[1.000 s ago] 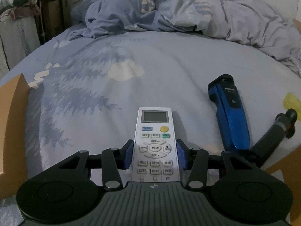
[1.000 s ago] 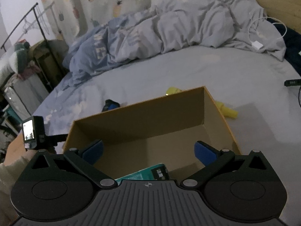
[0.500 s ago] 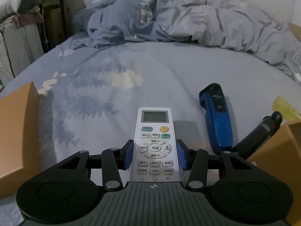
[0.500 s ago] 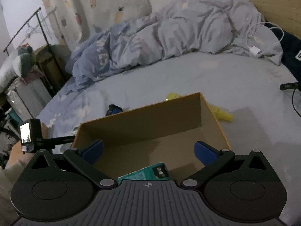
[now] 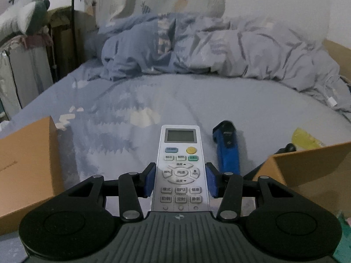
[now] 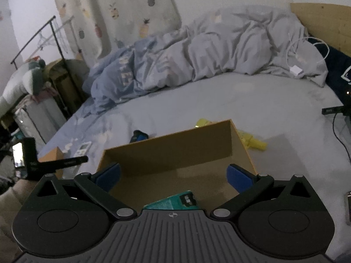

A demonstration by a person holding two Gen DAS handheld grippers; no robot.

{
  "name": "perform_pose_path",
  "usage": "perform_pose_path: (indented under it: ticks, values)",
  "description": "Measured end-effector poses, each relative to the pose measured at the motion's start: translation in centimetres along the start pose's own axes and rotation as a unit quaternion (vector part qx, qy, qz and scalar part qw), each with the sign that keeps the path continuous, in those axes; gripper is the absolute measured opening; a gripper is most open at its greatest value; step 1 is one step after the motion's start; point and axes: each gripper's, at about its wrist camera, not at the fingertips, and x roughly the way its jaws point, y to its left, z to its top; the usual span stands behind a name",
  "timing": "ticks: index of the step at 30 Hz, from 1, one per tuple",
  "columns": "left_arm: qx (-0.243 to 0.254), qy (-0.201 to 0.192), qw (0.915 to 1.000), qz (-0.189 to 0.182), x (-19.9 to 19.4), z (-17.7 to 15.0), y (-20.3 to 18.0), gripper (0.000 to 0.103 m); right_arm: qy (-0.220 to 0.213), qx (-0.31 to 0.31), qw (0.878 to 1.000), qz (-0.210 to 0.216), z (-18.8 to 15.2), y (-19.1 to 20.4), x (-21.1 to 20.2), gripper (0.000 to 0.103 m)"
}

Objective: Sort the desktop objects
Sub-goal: 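Lift the white remote with the left gripper and carry it over the box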

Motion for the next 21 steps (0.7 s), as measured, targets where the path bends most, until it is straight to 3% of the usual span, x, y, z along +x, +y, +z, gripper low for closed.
perform_pose_path:
  ticks: [21]
  values:
    - [0.043, -0.065, 0.9957, -0.050, -9.8, 0.6, -6.4, 0.048, -0.036, -0.058, 0.998, 0.011, 0.9, -1.7, -4.4, 0.103]
